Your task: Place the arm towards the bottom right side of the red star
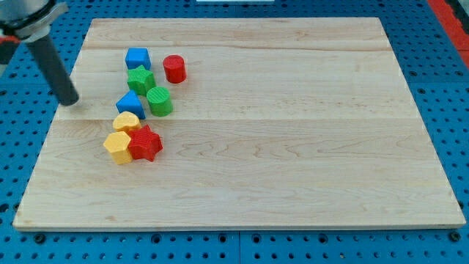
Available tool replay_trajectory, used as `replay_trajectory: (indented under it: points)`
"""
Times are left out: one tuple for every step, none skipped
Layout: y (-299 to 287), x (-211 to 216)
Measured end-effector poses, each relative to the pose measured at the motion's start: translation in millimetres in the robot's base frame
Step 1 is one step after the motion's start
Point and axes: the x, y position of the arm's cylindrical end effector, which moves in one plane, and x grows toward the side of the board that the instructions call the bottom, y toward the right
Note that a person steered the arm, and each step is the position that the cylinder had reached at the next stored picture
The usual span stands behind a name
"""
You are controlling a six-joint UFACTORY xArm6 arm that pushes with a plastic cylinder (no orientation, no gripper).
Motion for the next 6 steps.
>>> replay_trajectory:
  points:
    - [-1,12]
    - [-8,32]
    - [-15,81]
    - [-4,125]
    - [58,130]
    - [103,139]
